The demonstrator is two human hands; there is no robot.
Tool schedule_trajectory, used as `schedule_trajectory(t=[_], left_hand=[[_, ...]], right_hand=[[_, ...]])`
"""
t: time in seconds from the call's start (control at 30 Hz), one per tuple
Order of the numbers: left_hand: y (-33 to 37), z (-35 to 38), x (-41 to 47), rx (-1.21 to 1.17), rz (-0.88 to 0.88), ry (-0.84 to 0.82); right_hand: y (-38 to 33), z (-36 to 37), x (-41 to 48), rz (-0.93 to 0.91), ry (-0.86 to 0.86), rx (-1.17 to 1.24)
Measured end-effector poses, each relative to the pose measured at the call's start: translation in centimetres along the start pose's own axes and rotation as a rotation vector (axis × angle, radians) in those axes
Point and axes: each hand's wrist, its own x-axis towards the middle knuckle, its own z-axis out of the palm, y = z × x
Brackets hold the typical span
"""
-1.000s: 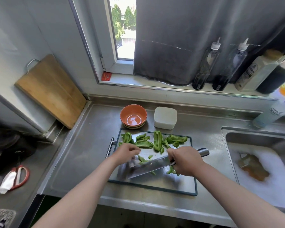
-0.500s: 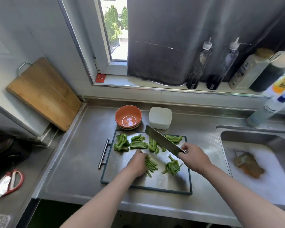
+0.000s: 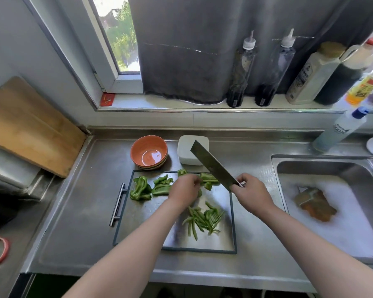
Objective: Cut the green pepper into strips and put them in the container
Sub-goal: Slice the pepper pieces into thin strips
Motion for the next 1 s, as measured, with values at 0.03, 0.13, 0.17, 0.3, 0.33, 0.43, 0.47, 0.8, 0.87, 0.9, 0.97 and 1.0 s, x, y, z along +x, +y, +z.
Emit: schedule_trajectory(t=[0.03, 0.13, 0.17, 0.3, 0.33, 0.43, 0.47, 0.8, 0.87, 0.9, 0.97, 1.0], left_hand=[[0.4, 0.4, 0.8, 0.018, 0.040, 0.017], [1.4, 1.9, 2.8, 0.104, 0.149, -0.003], [1.7, 2.5, 3.4, 0.134, 0.170, -0.015], [2.7, 4.7, 5.2, 0.302, 0.185, -0.082], [2.8, 5.1, 5.5, 0.329, 0.184, -0.066], [3.1, 5.7, 6.1, 0.327, 0.203, 0.038], [3.2, 5.6, 6.1, 0.314, 0.223, 0.074], [-2.2, 1.2, 0.6, 0.145, 0.310, 0.295], [-4.9, 0.2, -1.6, 0.155, 0.341, 0.292], [-6.2, 0.0, -2.9, 0.171, 0.362, 0.291], [-8.4, -0.3, -5.4, 0.199, 0.378, 0.285], [-9.3, -0.4, -6.7, 0.206, 0.376, 0.287]], right_hand=[[0.0, -0.2, 0.4, 0.010, 0.012, 0.010], [0.1, -0.7, 1.4, 0.042, 0.040, 0.019], [0.2, -0.8, 1.7, 0.054, 0.046, 0.024], [0.9, -1.0, 2.6, 0.087, 0.045, 0.037], [1.1, -1.0, 2.7, 0.089, 0.043, 0.035], [1.6, -1.1, 2.8, 0.089, 0.035, 0.026], [1.7, -1.2, 2.8, 0.087, 0.032, 0.022], [-1.0, -0.2, 1.7, -0.046, -0.059, 0.033], [-2.4, 0.9, 1.0, -0.085, -0.106, -0.006], [-3.1, 1.6, 0.6, -0.106, -0.135, -0.033], [-4.2, 3.3, -0.5, -0.153, -0.198, -0.101], [-4.6, 4.2, -1.1, -0.175, -0.226, -0.130]])
